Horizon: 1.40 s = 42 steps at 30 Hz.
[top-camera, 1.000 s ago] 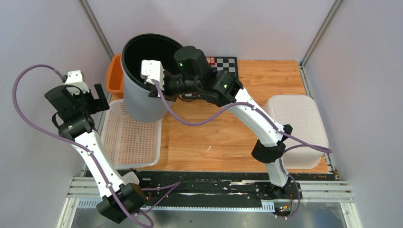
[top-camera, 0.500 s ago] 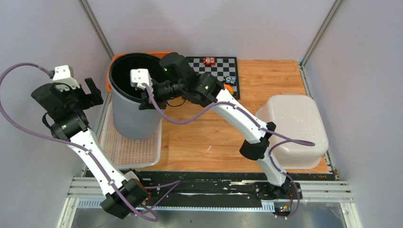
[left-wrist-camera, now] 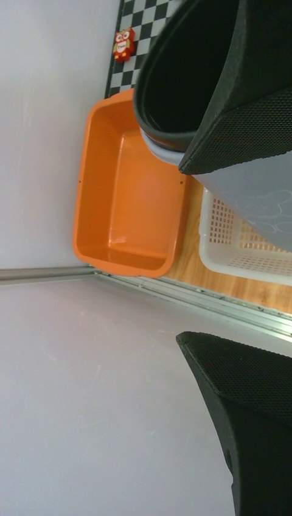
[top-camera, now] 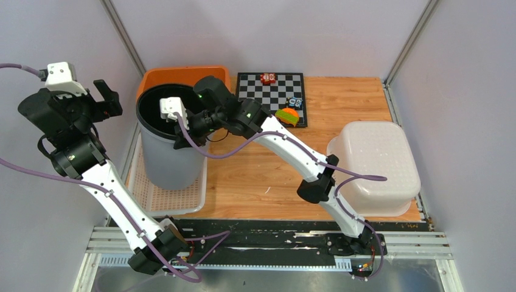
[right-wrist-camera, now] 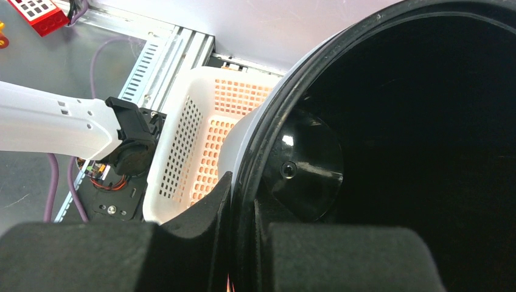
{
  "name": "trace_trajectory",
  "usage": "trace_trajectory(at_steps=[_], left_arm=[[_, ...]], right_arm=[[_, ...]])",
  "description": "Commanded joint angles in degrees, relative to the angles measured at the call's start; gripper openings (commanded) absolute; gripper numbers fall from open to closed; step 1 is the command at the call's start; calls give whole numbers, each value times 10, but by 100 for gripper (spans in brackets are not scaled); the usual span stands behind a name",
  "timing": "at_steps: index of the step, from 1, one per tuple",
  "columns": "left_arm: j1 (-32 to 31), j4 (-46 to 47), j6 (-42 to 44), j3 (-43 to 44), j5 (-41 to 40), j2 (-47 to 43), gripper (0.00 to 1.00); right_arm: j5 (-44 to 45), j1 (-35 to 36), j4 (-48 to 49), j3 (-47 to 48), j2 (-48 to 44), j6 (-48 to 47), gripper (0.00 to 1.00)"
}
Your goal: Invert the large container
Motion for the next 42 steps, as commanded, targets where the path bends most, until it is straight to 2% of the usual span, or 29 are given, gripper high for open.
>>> trace_trajectory(at_steps=[1,10,12,14,18,19,21,24,32,39,42], left_arm=[[4,19,-16,45,2,2,100],[3,2,-15,91,-24,9,100],[4,-1,-14,98,-28,11,100],[3,-4,-13,103,-27,13,100],[4,-12,-4,107,-13,14,100],[4,-14,-2,107,-9,14,100],[3,-21,7,109,-1,14,100],[4,-31,19,111,17,14,100],[3,-66,71,110,113,-2,100],[-2,-169,165,106,237,-19,100],[-58,-210,207,100,194,-21,100]], right_arm=[[-15,15,71,2,-4,-49,2],[26,49,52,-49,6,-155,2],[36,59,50,-55,7,-172,5],[48,67,46,-59,8,-191,14],[64,80,36,-56,5,-208,53],[68,82,35,-54,2,-209,60],[75,83,32,-50,-5,-210,70],[91,83,25,-47,-21,-214,79],[145,83,-47,-93,-116,-241,88],[209,74,-121,-257,-255,-242,90],[235,61,-134,-318,-315,-225,90]])
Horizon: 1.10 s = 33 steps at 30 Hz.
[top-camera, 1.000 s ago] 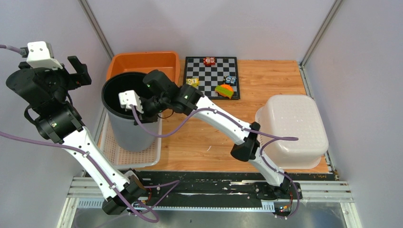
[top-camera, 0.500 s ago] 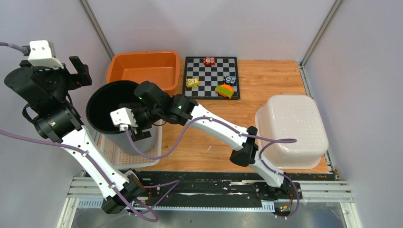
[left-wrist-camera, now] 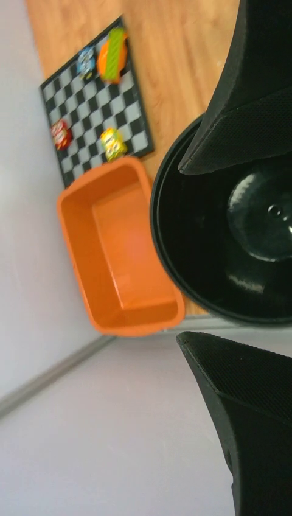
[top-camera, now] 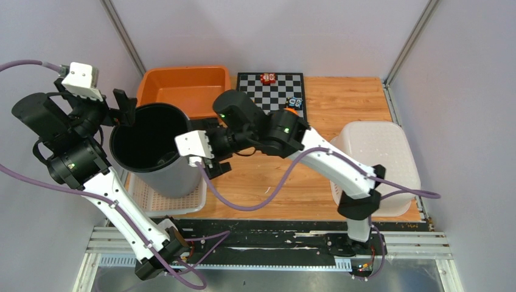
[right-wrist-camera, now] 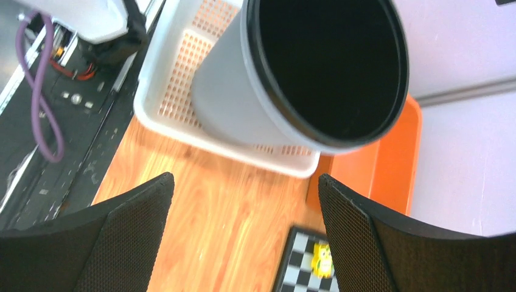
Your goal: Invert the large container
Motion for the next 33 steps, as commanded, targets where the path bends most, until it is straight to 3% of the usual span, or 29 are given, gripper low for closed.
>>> trace_trajectory(at_steps=[1,6,15,22,33], left_arm=[[-78,-90,85,-1,-15,-5,100],[-269,-158,114,11,-181,54,100],[-492,-236,129,-5,-279,86,100],[-503,-234,116,-83,-329,49,96],[-503,-292,93,-91,-358,19,65]], right_arm=[[55,-22,-60,-91,-78,18,90],[47,-87,-58,-228,-201,20,90],[-7,-229,52,-524,-427,52,90],[-68,-311,93,-618,-493,68,89],[-57,-320,130,-675,-523,66,88]])
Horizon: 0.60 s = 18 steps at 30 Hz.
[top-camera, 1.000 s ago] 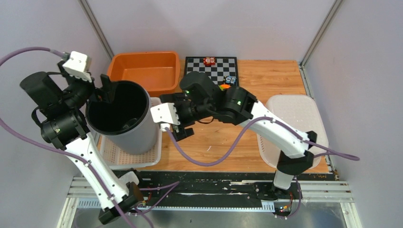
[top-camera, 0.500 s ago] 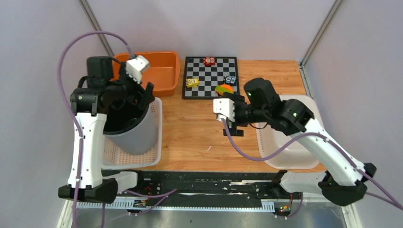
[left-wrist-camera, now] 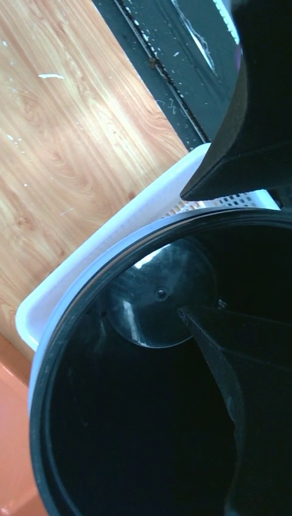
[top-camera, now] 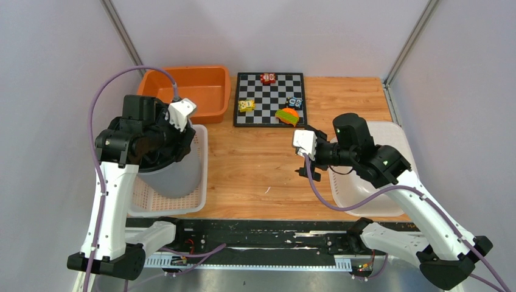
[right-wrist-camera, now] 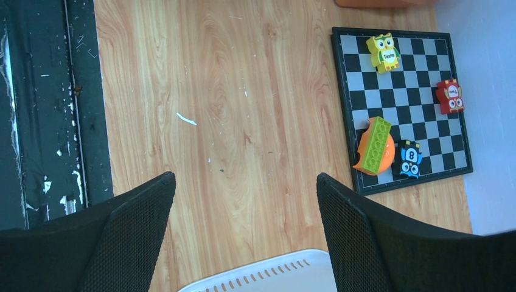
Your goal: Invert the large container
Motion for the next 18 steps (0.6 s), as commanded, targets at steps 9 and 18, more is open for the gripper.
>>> trace_trajectory(at_steps=[9,18], left_arm=[[-2,-54,-4,9,-2,-1,35],[-2,-61,-13,28,-7,1,15]], right_arm=[[9,-10,37,-32,-36,13,88],[7,-11,45,-35,-42,21,87]])
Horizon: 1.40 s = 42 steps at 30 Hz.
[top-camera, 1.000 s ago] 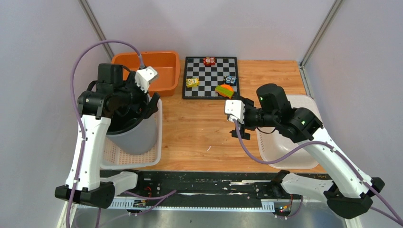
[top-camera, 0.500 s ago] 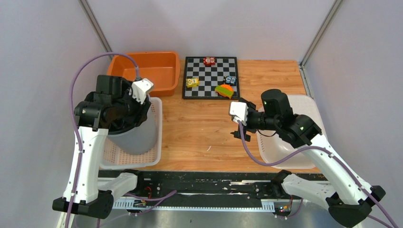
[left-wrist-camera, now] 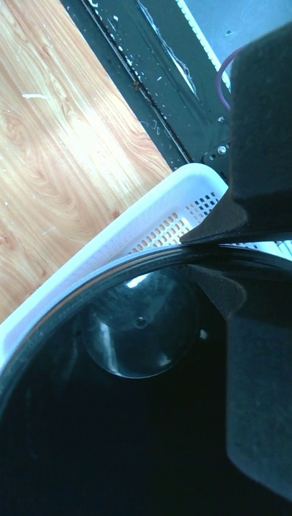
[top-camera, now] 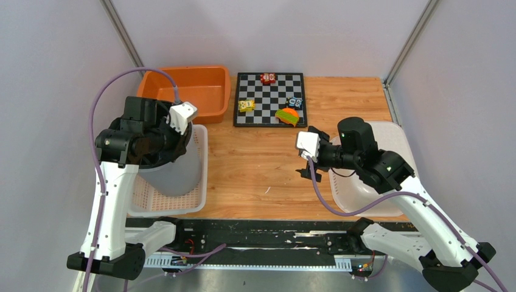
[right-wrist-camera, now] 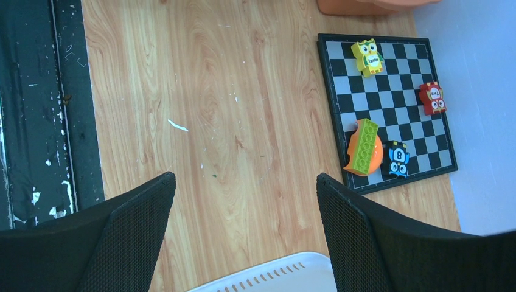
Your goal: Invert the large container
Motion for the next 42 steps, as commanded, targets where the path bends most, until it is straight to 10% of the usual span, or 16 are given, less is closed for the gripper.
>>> trace_trajectory(at_steps=[1,23,34,42], left_arm=[[-1,-20,2,33,-19,7,15],[-1,-24,6,87,-53,13,22],[-1,-25,4,85,-37,15,0],[-1,-29,14,61,-28,13,10]], right_arm=[[-4,-11,9,-5,-12,11,88],[-12,-11,9,-2,-6,15,88],[-14,-11,10,-3,-12,15,88],[-14,-10,10,-1,-11,14,88]])
